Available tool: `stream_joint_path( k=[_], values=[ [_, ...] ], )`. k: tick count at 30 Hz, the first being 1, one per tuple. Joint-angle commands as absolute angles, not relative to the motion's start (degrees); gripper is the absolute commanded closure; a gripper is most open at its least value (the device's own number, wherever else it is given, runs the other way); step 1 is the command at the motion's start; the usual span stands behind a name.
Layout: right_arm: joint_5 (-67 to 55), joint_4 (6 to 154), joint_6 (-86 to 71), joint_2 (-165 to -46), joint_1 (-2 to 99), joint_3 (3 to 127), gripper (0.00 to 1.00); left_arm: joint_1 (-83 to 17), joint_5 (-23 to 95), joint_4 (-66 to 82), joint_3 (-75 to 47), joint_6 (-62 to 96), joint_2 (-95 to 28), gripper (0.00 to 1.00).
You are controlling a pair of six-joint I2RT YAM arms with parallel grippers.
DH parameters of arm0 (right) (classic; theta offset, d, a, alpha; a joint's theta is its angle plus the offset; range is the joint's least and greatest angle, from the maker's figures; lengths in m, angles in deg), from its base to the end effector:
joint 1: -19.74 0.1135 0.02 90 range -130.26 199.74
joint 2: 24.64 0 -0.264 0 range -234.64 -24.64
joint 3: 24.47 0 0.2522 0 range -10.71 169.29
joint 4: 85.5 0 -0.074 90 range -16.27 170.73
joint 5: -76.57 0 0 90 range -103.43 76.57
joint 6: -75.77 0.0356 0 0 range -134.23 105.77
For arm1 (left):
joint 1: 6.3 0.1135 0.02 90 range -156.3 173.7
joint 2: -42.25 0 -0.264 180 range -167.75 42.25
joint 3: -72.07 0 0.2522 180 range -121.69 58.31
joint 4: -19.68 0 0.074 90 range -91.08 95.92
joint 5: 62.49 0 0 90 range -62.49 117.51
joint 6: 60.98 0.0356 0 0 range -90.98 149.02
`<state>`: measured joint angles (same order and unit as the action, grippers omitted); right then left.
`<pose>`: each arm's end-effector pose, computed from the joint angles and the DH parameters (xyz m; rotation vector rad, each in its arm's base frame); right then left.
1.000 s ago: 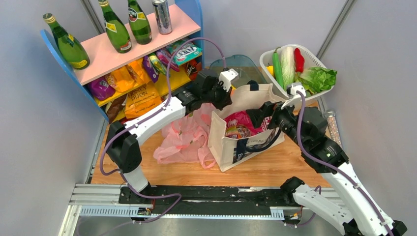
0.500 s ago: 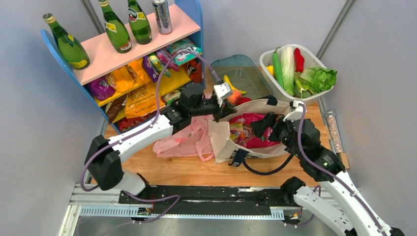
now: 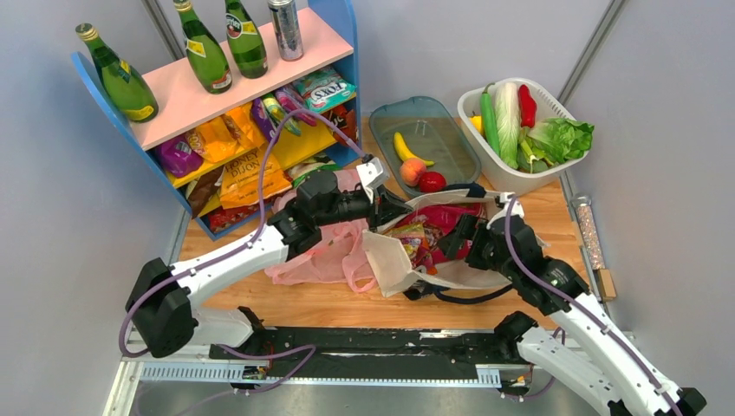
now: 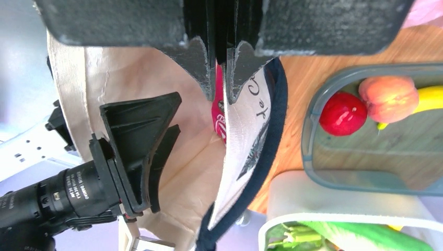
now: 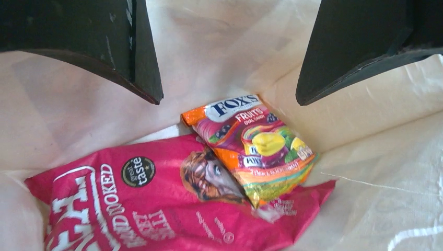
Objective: Untie the knot of the grocery bags and take out the mixed food
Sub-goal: Pick up the potato chip from the takeout bag.
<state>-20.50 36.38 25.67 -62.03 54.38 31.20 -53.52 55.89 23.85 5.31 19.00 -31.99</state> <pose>0.1125 0.0724 0.2829 0.1734 2.3133 0.5432 0.1937 -0.2342 0.3287 0.9300 1.4870 -1.1499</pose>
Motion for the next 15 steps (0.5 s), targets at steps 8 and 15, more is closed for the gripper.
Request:
stream_joint_path(
  k=[8,15],
  values=[
    [-35.58,43.69,35.80,-51.37,54.90,21.88,0.00,-57.17,63.01,31.62,2.09,16.75,-25.39,1.00],
    [-36.65,53.16,36.18,-53.06,54.90,15.24,0.00,-61.52,60.26,34.46,6.49,13.62,-23.65,1.00]
  ],
)
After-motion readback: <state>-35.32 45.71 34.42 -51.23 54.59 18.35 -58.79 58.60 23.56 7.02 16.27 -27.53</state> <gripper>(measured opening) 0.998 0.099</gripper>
